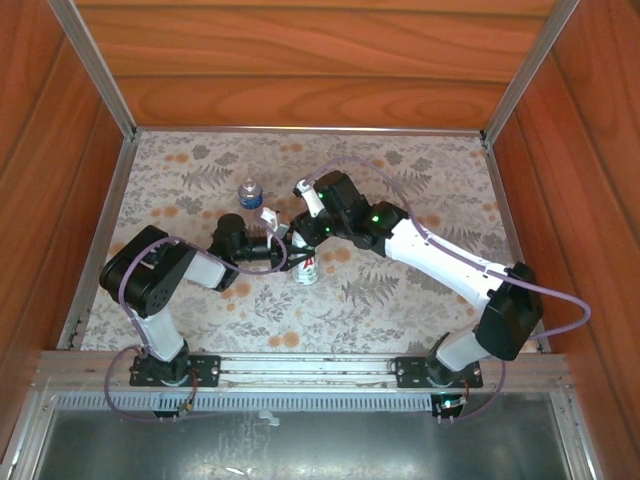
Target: Screw on the bottle caps
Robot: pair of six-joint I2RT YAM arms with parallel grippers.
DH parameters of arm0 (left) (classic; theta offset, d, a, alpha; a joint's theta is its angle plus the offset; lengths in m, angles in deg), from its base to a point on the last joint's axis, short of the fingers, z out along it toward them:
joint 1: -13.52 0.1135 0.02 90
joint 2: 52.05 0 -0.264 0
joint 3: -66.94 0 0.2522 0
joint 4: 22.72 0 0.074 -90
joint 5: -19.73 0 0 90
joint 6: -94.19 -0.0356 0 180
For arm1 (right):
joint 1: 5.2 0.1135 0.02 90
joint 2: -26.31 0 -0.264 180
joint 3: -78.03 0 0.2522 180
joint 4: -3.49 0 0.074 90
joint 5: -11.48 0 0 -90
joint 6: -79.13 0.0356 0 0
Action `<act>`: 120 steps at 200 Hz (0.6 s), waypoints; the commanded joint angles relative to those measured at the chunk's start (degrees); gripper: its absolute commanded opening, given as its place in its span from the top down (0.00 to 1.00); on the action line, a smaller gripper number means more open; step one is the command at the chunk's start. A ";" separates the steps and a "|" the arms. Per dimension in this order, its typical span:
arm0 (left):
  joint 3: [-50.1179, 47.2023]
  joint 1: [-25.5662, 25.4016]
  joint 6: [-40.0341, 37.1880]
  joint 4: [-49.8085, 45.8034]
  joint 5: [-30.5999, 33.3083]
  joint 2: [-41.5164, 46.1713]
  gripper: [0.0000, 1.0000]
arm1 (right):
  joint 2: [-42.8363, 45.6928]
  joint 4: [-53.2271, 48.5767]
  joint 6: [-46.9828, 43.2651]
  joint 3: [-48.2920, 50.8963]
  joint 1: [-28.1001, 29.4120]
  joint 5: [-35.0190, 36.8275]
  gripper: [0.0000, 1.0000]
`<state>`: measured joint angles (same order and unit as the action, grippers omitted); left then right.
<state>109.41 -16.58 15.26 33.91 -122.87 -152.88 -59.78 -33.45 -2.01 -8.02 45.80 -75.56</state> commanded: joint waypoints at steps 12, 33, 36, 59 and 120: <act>0.22 0.55 -4.43 4.03 5.06 -0.41 0.46 | -0.23 5.23 3.21 5.16 1.56 1.78 0.55; 0.20 0.57 -6.46 4.05 5.87 -1.71 0.46 | 0.32 6.20 2.71 5.98 1.56 2.21 0.49; 0.27 0.55 -6.57 4.03 5.85 -1.87 0.46 | 0.43 6.28 2.59 6.06 1.56 2.33 0.48; 0.64 0.54 -6.98 3.96 4.99 -2.35 0.46 | 1.26 6.28 2.21 6.76 1.56 3.53 0.39; 0.21 0.65 -8.17 3.65 5.42 -2.78 0.46 | 7.13 7.26 0.77 10.03 1.56 2.52 0.23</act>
<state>109.02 -16.47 8.68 35.81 -117.87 -154.70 -57.42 -26.98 -0.32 0.51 46.96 -72.56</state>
